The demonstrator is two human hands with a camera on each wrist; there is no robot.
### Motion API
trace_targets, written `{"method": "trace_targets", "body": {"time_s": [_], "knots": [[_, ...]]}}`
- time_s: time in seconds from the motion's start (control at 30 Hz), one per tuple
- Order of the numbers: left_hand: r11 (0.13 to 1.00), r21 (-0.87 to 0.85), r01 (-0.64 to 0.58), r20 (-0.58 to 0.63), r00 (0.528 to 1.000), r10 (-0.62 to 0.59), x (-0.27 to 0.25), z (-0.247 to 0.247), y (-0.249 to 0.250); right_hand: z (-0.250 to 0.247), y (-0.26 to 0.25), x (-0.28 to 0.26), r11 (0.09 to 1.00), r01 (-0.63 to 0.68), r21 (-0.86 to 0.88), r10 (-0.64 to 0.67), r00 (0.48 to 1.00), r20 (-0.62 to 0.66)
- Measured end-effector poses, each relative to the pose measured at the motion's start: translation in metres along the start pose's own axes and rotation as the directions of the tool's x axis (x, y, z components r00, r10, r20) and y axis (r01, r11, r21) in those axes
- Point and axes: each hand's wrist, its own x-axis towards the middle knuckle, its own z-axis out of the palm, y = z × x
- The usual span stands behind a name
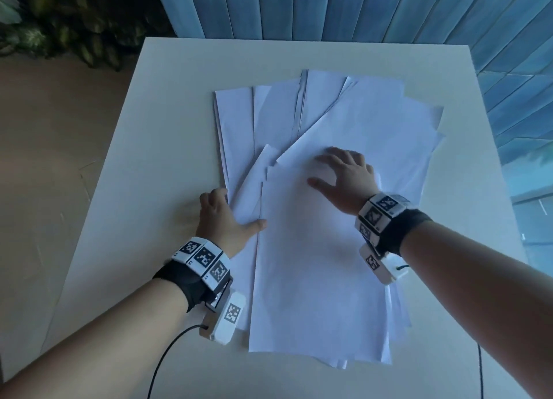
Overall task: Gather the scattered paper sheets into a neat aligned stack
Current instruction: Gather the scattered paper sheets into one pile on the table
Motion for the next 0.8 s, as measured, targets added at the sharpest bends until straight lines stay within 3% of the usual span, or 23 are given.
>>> {"method": "trace_targets", "body": {"time_s": [0.13, 0.27, 0.4, 0.6, 0.8], "knots": [[0.999, -0.03, -0.028, -0.029, 0.999, 0.027, 0.007, -0.006, -0.002, -0.003, -0.004, -0.009, 0.996, 0.063, 0.069, -0.066, 0.997, 0.041], [0.996, 0.075, -0.055, -0.03, 0.998, 0.058, 0.01, -0.005, 0.0, -0.018, 0.005, 0.024, 0.998, 0.009, 0.055, -0.005, 0.997, -0.077], [0.996, 0.094, -0.007, -0.013, 1.0, 0.008, 0.01, -0.002, 0.01, -0.013, 0.011, 0.053, 0.994, -0.075, -0.081, 0.08, 0.995, 0.058], [0.993, 0.114, 0.036, -0.068, 0.997, -0.028, 0.01, 0.007, 0.016, 0.003, -0.017, 0.015, 0.991, 0.122, -0.056, -0.117, 0.99, 0.08], [0.984, 0.172, 0.051, -0.111, 0.993, -0.032, 0.015, 0.012, 0.018, -0.026, -0.005, 0.05, 0.998, 0.066, -0.018, -0.067, 0.998, -0.021]]}}
